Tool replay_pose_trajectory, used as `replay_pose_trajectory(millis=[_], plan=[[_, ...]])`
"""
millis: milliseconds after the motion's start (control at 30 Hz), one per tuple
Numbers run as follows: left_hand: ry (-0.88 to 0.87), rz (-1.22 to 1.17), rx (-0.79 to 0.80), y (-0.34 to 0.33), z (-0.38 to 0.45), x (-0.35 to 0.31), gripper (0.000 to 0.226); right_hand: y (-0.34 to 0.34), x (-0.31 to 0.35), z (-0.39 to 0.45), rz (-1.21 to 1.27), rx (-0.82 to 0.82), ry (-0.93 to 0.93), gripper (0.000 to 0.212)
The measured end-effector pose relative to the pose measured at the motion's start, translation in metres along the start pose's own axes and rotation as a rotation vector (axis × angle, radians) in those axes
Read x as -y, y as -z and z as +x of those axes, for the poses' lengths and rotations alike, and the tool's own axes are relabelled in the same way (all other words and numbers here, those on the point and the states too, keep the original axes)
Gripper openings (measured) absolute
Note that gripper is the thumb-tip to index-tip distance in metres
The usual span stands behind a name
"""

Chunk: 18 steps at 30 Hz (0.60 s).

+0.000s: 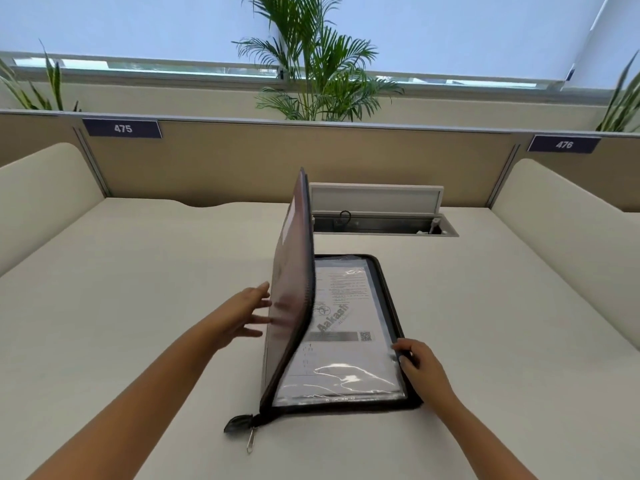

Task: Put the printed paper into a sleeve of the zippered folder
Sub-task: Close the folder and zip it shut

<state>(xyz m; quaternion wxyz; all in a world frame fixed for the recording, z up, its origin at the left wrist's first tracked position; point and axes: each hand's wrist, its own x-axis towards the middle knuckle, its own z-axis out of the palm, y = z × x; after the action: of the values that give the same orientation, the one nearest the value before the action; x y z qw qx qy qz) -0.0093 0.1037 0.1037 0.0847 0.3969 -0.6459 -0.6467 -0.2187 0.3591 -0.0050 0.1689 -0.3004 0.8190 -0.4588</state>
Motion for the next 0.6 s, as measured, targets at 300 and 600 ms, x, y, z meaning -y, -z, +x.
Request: replay_pose_trajectory(millis=[300, 600], plan=[[0.091, 0.031, 0.027, -0.014, 0.005, 0.032, 0.056, 0.017, -0.005, 0.006, 0.213, 0.071, -0.118, 0.026], [0.075, 0.136, -0.043, -0.001, 0.002, 0.078, 0.031, 0.031, -0.030, 0.018, 0.596, -0.012, -0.253, 0.020]])
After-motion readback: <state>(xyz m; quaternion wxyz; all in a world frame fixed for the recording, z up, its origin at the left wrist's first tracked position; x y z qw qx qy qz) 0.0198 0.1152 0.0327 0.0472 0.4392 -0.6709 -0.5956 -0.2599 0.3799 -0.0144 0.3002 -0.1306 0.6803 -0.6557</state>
